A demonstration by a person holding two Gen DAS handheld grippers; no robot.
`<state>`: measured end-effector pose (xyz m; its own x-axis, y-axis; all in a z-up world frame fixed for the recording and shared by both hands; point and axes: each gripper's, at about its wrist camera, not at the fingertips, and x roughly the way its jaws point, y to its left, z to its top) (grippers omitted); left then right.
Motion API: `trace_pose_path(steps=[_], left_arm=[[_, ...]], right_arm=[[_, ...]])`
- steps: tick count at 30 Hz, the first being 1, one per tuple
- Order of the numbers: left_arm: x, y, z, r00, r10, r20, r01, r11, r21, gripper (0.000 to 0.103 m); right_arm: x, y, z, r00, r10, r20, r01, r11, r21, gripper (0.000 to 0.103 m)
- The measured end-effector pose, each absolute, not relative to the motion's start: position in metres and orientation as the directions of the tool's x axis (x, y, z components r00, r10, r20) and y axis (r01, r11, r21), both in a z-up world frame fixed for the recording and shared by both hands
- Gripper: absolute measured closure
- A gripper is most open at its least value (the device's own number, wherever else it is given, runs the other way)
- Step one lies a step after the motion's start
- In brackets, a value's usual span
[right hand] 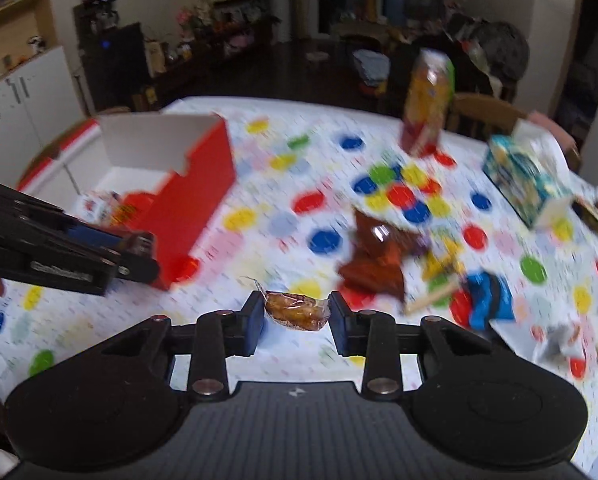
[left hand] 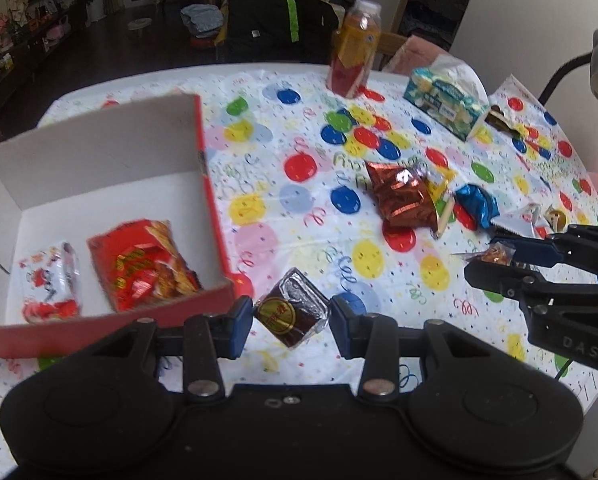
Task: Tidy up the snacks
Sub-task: 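Carry the brown candy with the left tool while the right tool carries the wrapped candy to the box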
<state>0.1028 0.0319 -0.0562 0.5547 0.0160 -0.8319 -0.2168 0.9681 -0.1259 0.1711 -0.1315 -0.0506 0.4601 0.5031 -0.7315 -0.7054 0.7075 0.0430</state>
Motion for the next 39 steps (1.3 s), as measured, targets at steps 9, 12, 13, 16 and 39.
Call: trace_pose_path(steps=[9,12,13,16,39], left_arm=[[0.091,0.067,-0.030,0.578,0.066,-0.814,-0.248,0.964,-0.098,0.064],[0.088,0.081,-0.024,0.586,0.085,-0.806,-0.262,0.961,-0.090,0.064],[0.087,0.087,-0.022,0.589,0.091,-0.803,-0.267,0.960,-0.088,0.064],[0.084,0.103,-0.018,0.596,0.112,-0.795,-0.284,0.956,-0.079,0.064],[0.115,0.251,-0.055,0.502,0.234,-0.833,-0.405,0.914,0.013,0.064]], right_arm=[[0.161,-0.078,-0.017,0.425,0.563,-0.709,-0.766,0.641,0.050,0.069],[0.160,-0.058,-0.009,0.414,0.586,-0.696,-0.785,0.617,0.052,0.069],[0.159,-0.051,-0.007,0.411,0.593,-0.692,-0.792,0.608,0.051,0.069],[0.158,-0.027,-0.004,0.404,0.605,-0.686,-0.811,0.584,0.038,0.069],[0.188,0.132,-0.056,0.358,0.530,-0.768,-0.826,0.563,0.003,0.069]])
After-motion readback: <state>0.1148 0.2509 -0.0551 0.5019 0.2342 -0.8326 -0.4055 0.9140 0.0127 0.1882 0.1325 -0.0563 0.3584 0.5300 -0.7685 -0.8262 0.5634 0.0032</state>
